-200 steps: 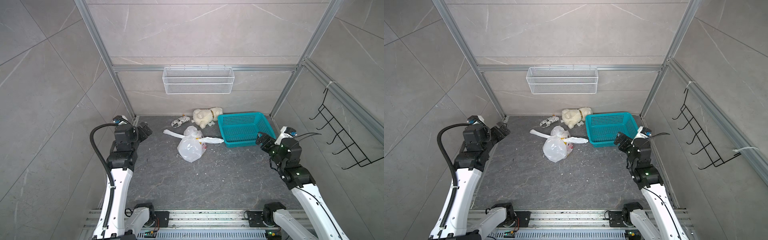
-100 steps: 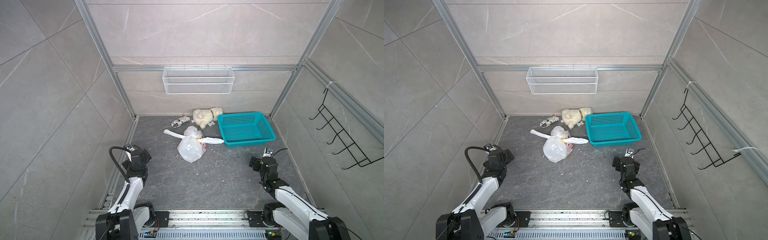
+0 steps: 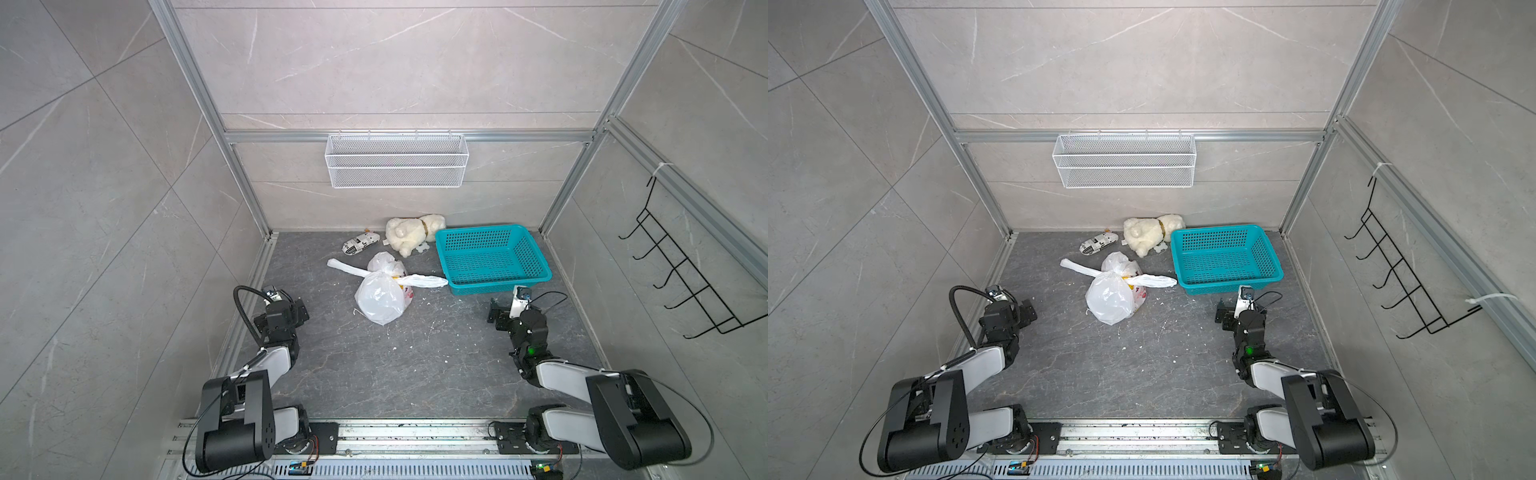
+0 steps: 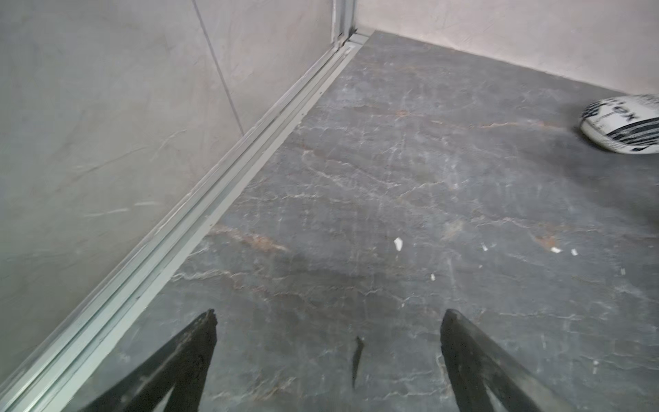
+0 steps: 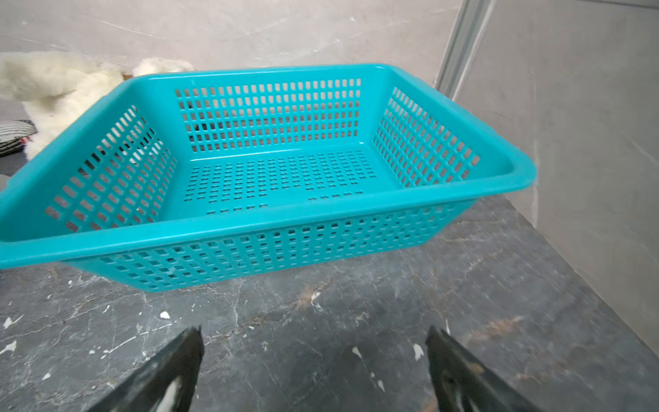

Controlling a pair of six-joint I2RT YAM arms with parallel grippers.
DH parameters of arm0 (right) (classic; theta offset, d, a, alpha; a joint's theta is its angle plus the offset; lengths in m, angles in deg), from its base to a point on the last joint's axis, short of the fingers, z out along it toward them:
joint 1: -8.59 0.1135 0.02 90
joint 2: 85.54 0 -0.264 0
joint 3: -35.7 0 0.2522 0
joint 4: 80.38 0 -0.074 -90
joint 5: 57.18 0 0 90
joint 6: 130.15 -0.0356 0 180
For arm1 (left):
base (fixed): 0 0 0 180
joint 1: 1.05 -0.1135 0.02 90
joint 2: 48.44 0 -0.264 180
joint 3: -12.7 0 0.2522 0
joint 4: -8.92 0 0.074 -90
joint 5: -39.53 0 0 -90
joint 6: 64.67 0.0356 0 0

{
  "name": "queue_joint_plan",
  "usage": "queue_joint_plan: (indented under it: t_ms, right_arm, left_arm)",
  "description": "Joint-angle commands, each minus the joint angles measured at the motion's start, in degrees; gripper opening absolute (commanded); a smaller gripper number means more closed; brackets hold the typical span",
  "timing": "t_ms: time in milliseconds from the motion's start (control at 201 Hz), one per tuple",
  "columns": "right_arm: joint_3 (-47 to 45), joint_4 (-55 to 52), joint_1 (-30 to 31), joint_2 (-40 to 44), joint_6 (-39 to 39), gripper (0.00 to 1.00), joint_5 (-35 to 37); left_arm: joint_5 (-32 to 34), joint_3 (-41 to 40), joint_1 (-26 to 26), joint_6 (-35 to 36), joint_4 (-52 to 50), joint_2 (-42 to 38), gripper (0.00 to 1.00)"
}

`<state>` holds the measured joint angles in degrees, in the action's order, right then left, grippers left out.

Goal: Place the peach into a plastic bag & tie a knot
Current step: Reset both arms

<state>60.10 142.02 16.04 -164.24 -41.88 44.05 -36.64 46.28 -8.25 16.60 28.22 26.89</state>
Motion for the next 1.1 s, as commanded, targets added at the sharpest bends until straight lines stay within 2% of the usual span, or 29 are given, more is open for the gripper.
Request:
queue_joint_plan:
  t_ms: [0, 194, 279, 338, 403, 458, 1100]
  right_arm:
    - [-4.7, 25.4, 0.0, -9.2, 2.4, 1.00, -2.3]
    - [-3.5, 26.0, 0.0, -12.5, 2.9, 1.00, -3.5]
    - [-2.2, 22.7, 0.0, -11.7, 2.4, 1.00, -1.9]
    - [-0.3, 17.9, 0.1, -10.6, 2.0, 1.00, -0.9]
    - [4.7, 6.3, 0.0, -9.4, 2.0, 1.00, -1.2]
    - [9.3, -2.5, 0.0, -9.3, 2.0, 1.00, -1.9]
    - [8.7, -1.3, -0.6, -9.3, 1.8, 1.00, -2.3]
  left_arm:
    - [-5.3, -3.4, 1.7, 3.2, 15.9, 2.6, 0.99]
    - [-8.6, -7.2, 4.3, 7.6, 31.9, 11.1, 0.99]
    - [-6.2, -4.6, 5.4, 7.8, 24.2, 9.6, 0.99]
    - [-3.4, -2.7, 5.3, 7.1, 23.3, 10.8, 1.00]
    - [-1.0, 0.4, 5.2, 5.4, 15.7, 10.4, 1.00]
    - [-1.0, 0.0, 5.1, 5.6, 18.1, 11.1, 1.00]
    - [-1.2, -0.2, 5.2, 5.7, 17.3, 10.5, 1.00]
